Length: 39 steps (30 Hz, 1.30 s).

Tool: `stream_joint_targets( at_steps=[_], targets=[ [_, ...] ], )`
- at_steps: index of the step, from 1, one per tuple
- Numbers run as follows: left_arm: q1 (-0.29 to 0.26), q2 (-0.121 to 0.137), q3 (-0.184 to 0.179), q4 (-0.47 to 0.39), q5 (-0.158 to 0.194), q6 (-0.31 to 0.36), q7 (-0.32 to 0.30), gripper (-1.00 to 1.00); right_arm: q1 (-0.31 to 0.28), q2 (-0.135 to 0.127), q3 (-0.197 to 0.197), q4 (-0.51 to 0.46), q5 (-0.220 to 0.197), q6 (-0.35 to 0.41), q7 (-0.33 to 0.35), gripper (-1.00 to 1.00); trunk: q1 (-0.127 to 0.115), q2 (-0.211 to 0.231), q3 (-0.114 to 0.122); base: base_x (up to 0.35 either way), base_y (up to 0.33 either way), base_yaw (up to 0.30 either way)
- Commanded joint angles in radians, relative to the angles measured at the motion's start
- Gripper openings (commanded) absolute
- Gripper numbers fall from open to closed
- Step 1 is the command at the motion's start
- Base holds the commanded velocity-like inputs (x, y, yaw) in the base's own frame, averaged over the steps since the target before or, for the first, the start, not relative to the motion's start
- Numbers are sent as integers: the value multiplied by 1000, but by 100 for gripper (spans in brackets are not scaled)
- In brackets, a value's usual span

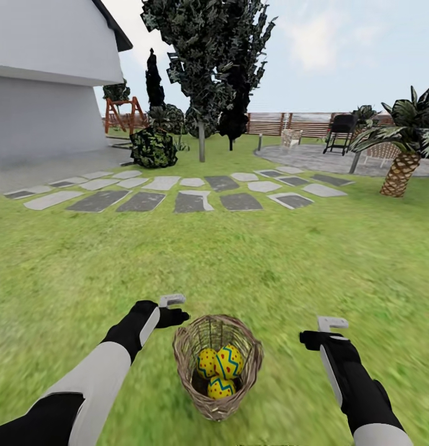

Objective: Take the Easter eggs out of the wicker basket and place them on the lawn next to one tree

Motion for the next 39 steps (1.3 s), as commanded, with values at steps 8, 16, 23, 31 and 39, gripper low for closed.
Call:
stream_joint_targets(
  at_steps=[8,16,23,31,39],
  targets=[
    [0,0,4,-2,7,8,-7,100,-1,0,0,0,9,6,3,100,31,-57,-23,0,0,-268],
    [0,1,8,9,8,15,-6,100,-1,0,0,3,9,5,2,100,61,-113,-46,0,0,-272],
    [0,25,115,9,6,16,0,100,-1,0,0,3,9,4,2,100,81,-148,-61,0,0,-63],
    [0,46,200,7,7,10,-1,100,-1,0,0,3,9,4,1,100,81,-148,-61,8,0,-2],
    [0,54,203,3,5,1,-10,100,-1,0,0,4,11,3,1,100,81,-148,-61,55,34,0]
  ],
)
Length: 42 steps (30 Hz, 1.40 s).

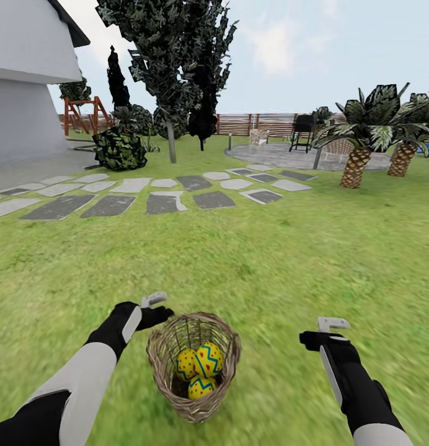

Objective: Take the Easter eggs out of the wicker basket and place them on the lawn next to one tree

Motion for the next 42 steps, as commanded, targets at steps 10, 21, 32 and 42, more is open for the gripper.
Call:
stream_joint_targets(
  at_steps=[10,21,32,42],
  targets=[
    [0,0,1,3,1,5,0,100,-1,0,0,0,10,6,3,100,0,0,-1,203,117,0],
    [0,0,-3,2,-7,6,13,100,-1,0,0,0,11,4,1,100,39,-70,-32,3,1,0],
    [0,-12,-107,8,-50,8,160,100,-1,0,0,2,12,4,-2,100,81,-147,-67,0,0,0],
    [0,-10,-115,8,-53,6,166,100,-1,-4,11,30,8,3,8,100,119,-217,-98,0,0,0]
  ],
)
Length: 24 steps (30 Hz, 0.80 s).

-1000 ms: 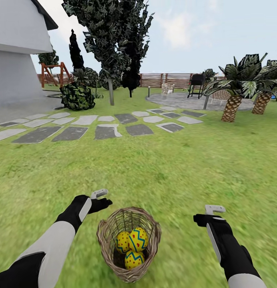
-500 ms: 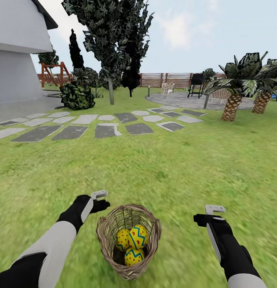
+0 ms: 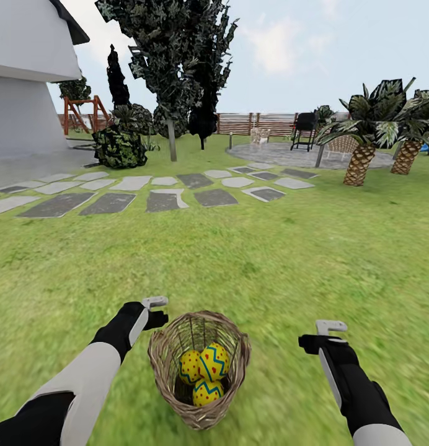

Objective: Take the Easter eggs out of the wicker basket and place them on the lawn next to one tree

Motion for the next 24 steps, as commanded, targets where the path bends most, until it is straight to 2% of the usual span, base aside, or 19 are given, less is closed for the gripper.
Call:
stream_joint_targets(
  at_steps=[1,4,8,9,11,15,24],
  targets=[
    [0,-1,5,-2,3,5,4,100,-1,-1,0,-4,7,6,12,100,4,-8,-4,0,0,0],
    [0,-1,5,-2,3,5,4,100,-1,-3,-4,-11,5,8,68,100,15,-29,-14,0,0,0],
    [0,-2,4,-2,3,5,4,100,-6,-8,-20,-55,-8,10,227,100,31,-57,-26,0,0,0],
    [0,-3,4,-2,3,5,4,100,-6,-8,-35,-78,-18,11,275,100,34,-64,-29,0,0,0],
    [0,-3,4,-1,4,5,4,100,-7,-4,-52,-97,-28,11,313,100,42,-78,-36,0,0,0],
    [0,-3,4,-1,4,5,4,100,-7,-2,-59,-104,-32,4,338,100,57,-106,-48,0,0,0],
    [0,-3,4,-2,3,3,4,100,-7,-1,-57,-113,-30,5,344,100,92,-169,-76,0,0,0]
  ],
)
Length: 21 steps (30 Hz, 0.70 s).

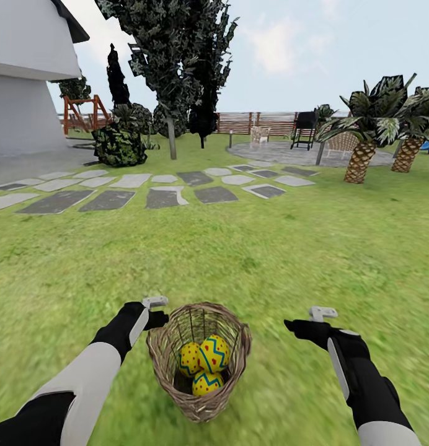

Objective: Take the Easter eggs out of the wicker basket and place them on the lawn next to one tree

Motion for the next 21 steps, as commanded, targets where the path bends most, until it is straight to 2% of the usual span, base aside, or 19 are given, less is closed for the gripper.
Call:
stream_joint_targets(
  at_steps=[1,21],
  targets=[
    [0,0,5,-2,2,5,4,100,-1,1,-2,-1,8,4,9,100,4,-8,-4,0,0,0],
    [0,-1,5,-2,4,5,4,100,-1,3,-2,-1,7,4,9,100,80,-148,-67,0,0,0]
  ],
)
